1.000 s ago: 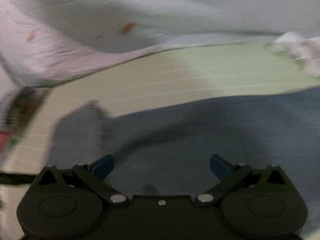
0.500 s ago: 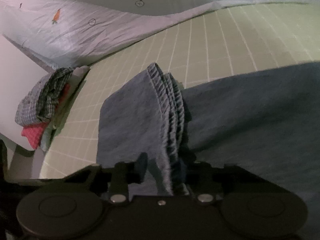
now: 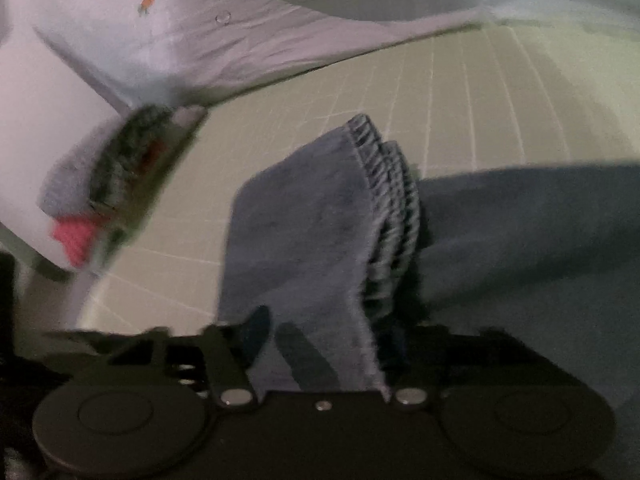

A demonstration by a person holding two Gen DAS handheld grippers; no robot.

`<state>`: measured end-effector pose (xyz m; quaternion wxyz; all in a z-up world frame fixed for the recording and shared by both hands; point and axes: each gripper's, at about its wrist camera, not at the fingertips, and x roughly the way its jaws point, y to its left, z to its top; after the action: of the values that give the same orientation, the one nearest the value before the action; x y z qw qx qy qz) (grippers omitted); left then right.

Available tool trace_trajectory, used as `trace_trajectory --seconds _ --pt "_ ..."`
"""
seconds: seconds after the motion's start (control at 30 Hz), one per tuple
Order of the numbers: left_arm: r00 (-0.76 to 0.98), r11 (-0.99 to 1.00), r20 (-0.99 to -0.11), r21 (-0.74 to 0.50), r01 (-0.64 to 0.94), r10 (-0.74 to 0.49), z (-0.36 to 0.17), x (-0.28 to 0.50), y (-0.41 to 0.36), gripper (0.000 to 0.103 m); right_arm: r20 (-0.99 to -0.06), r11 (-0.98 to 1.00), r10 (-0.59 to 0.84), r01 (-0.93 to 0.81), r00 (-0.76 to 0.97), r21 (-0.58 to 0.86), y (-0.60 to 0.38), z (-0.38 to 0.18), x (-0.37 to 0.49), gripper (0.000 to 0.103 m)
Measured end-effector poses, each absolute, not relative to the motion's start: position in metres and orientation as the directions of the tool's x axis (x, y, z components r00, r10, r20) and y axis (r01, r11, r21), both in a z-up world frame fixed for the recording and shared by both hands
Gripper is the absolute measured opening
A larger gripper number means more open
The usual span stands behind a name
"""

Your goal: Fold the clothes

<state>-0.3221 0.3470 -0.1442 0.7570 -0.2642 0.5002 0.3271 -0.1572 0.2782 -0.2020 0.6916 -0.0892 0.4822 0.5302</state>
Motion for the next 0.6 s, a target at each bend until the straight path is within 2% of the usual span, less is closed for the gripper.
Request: trace_trajectory --seconds 0.03,0.07,0.17,0.4,0.6 --pt "0.285 0.646 -0.930 -0.072 -0.760 0.231 -0.144 -0.323 0.347 0.103 -0.776 0.433 0.630 -0.829 -0.002 0.354 0.279 -0.201 -0.158 0.020" --pt "0.284 0.646 -0.931 -0.072 -0.760 0.231 -0.143 -0.323 0.347 0.103 -0.781 0.437 0.624 -0.832 0.006 0.343 0.279 -0.200 -0.157 0.019" --pt "0.276 0.642 -0.935 -0.074 -0.763 0.221 -0.143 -0.317 0.348 0.103 -0.779 0.428 0.627 -0.842 0.015 0.329 0.275 -0.194 -0.158 0.018" --pt "0.334 0.645 -0.925 -0.143 -0.751 0.183 -0.130 -0.311 0.345 0.103 -0.693 0.295 0.702 -0.953 0.164 0.073 0.258 -0.140 -0.194 0.017" --pt "0.370 0.754 -0.905 -0.091 -0.650 0.209 -0.111 -0.288 0.318 0.103 -0.653 0.382 0.707 -0.924 0.273 0.027 0.219 -0.114 -0.187 0.017"
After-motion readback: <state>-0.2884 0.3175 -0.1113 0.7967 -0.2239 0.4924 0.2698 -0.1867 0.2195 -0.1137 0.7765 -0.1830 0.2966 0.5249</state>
